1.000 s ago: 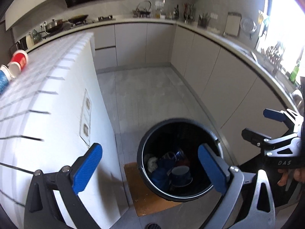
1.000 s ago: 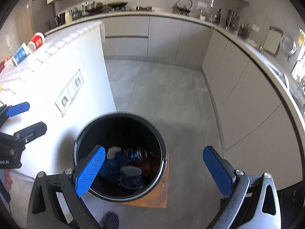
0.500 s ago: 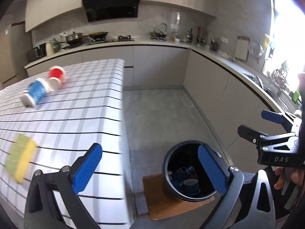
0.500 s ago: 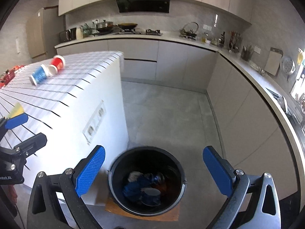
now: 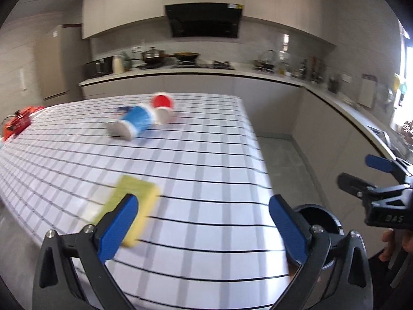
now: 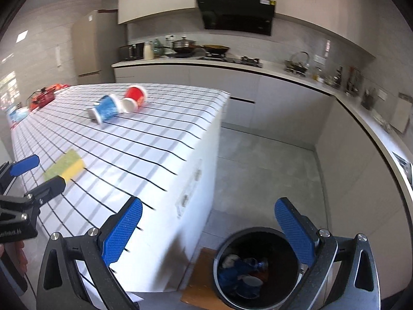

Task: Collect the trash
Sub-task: 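Move both tools back over the table toward the yellow sponge, then grasp the yellow sponge with the left tool and lift it, then grasp the blue paper cup with the right tool while the left tool holds the sponge, then carry the sponge and blue cup over the black bin and release both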

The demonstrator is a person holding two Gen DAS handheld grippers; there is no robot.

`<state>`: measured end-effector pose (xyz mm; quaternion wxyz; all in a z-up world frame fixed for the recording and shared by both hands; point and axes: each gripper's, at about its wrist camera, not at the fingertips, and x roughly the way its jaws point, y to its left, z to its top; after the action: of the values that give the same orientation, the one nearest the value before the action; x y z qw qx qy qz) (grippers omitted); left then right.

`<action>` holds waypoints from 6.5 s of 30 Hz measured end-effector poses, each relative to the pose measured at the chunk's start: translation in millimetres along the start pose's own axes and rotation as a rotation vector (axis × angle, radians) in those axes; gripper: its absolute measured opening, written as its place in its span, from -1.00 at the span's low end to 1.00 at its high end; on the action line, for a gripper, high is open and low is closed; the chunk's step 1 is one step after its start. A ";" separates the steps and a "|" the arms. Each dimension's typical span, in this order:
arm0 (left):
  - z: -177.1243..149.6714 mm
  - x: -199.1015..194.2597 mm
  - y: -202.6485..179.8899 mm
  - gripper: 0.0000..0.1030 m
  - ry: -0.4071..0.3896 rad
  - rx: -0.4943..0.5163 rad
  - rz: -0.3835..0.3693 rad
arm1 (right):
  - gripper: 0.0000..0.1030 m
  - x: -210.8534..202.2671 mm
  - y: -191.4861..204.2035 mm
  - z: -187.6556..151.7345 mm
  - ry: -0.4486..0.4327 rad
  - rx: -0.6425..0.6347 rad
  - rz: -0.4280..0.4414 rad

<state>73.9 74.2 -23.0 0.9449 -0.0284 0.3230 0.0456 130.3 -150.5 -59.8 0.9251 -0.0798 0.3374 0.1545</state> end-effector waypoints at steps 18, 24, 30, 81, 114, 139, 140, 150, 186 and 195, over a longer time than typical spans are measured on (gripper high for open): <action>-26.2 58.0 103.4 0.85 0.133 -0.042 0.014 | 1.00 52.9 92.5 17.6 0.060 -0.021 0.053; -28.5 82.9 112.8 0.39 0.189 -0.066 -0.034 | 1.00 69.0 104.8 24.6 0.083 -0.016 0.040; -17.1 94.7 142.7 0.26 0.183 -0.117 0.000 | 1.00 92.8 124.7 38.6 0.102 -0.014 0.055; 64.8 195.1 313.4 0.25 0.230 -0.168 0.091 | 0.45 287.5 245.1 168.8 0.256 0.203 0.046; 57.3 159.9 269.5 0.03 0.144 -0.160 0.081 | 0.17 194.4 164.7 135.3 0.113 0.069 0.064; 36.6 63.2 101.9 0.03 0.074 -0.024 -0.075 | 0.17 53.9 64.7 39.1 0.097 0.089 0.039; 35.0 60.3 93.2 0.03 0.074 -0.019 -0.087 | 0.17 48.3 59.4 33.9 0.098 0.092 0.035; 21.1 35.9 6.1 0.03 0.079 0.066 -0.194 | 0.17 -4.8 1.2 -2.8 0.087 0.126 -0.013; -67.0 104.4 -214.6 0.15 0.379 0.266 -0.417 | 0.20 16.7 -178.5 -153.6 0.324 0.117 -0.030; -78.3 143.7 -204.4 0.96 0.421 0.243 -0.258 | 1.00 84.1 -211.2 -180.3 0.406 0.019 -0.077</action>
<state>160.7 -125.8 -168.0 0.8514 0.0354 0.5092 -0.1209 154.9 -374.8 -242.2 0.8440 -0.1137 0.5152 0.0967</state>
